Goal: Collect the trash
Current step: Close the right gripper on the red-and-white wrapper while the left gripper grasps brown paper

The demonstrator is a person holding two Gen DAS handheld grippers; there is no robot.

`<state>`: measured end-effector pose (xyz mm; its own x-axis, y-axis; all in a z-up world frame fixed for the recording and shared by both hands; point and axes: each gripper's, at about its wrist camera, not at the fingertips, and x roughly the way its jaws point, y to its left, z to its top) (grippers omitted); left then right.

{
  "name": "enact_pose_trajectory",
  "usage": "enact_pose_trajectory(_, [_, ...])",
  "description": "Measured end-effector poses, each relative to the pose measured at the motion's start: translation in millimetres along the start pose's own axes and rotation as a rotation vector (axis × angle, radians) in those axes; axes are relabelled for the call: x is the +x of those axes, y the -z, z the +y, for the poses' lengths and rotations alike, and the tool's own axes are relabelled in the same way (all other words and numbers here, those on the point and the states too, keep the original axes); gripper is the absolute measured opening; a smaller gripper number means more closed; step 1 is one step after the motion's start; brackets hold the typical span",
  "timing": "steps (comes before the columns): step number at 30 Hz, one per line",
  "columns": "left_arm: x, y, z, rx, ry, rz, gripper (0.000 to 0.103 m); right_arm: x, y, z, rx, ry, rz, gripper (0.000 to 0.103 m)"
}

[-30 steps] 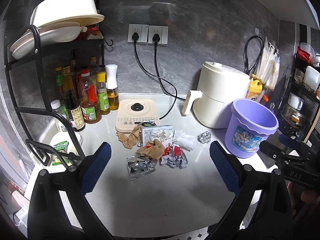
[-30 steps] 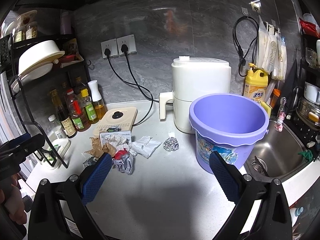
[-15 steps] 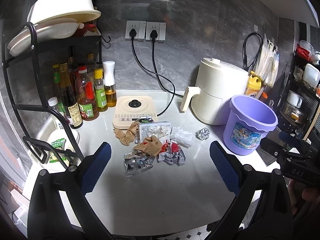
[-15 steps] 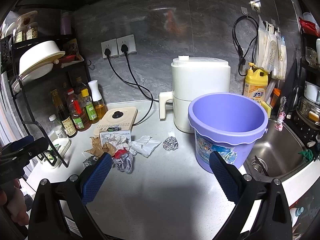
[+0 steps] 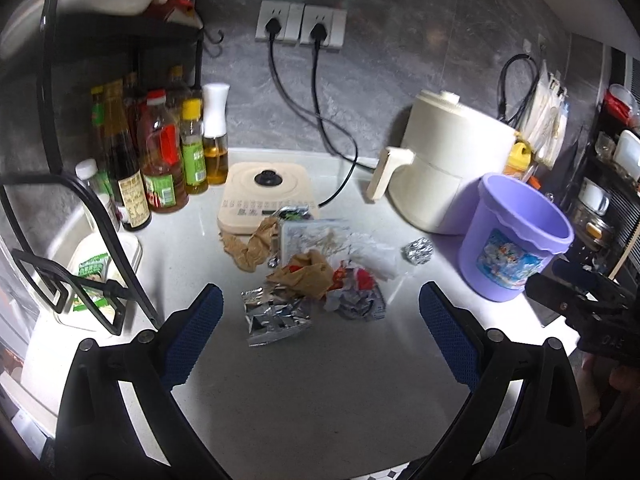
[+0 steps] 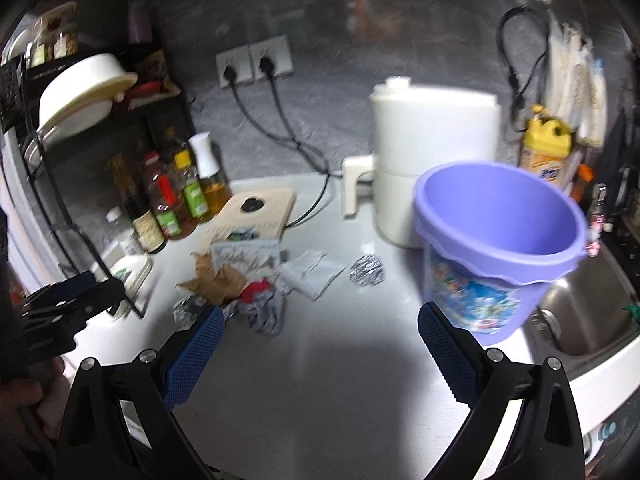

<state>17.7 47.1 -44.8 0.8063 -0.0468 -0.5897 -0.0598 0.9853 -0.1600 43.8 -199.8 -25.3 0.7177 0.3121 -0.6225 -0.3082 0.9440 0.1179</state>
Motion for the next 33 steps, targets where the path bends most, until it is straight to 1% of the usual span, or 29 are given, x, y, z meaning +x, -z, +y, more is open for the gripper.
enact_pose_trajectory(1, [4.6,0.9,3.1,-0.009,0.003,0.009,0.092,4.6,0.5,0.4,-0.001,-0.015,0.010,0.094])
enact_pose_trajectory(3, [18.2,3.3,11.5,-0.026,0.009,0.040,0.084,17.5,1.1,1.4,0.001,-0.044,0.040,0.091])
enact_pose_trajectory(5, [29.3,4.5,16.5,-0.038,0.018,0.065,0.078,29.3,1.6,2.0,0.005,-0.069,0.071,0.088])
enact_pose_trajectory(8, [43.2,3.0,20.7,-0.037,0.037,0.078,0.072,43.7,4.8,3.8,0.002,-0.098,0.102,0.083])
enact_pose_trajectory(12, [63.5,-0.8,22.0,-0.030,0.059,0.099,0.061,63.8,9.2,3.9,0.019,-0.120,0.147,0.081])
enact_pose_trajectory(14, [77.5,-2.8,21.5,-0.026,0.067,0.121,0.059,73.5,11.1,2.9,0.032,-0.129,0.166,0.080])
enact_pose_trajectory(19, [104.9,-6.5,19.2,0.013,0.056,0.158,0.061,93.6,13.9,2.4,0.038,-0.141,0.201,0.080])
enact_pose_trajectory(21, [115.7,-6.8,19.8,0.022,0.047,0.175,0.067,103.4,15.4,3.0,0.040,-0.135,0.219,0.080])
enact_pose_trajectory(23, [123.5,-7.1,20.4,0.035,0.039,0.184,0.071,111.2,16.5,4.0,0.044,-0.139,0.231,0.081])
enact_pose_trajectory(26, [133.5,-6.6,19.4,0.059,0.035,0.200,0.072,120.3,18.1,6.7,0.048,-0.142,0.243,0.085])
enact_pose_trajectory(33, [150.2,-6.1,16.3,0.087,0.029,0.228,0.072,139.4,20.3,10.0,0.049,-0.177,0.265,0.086])
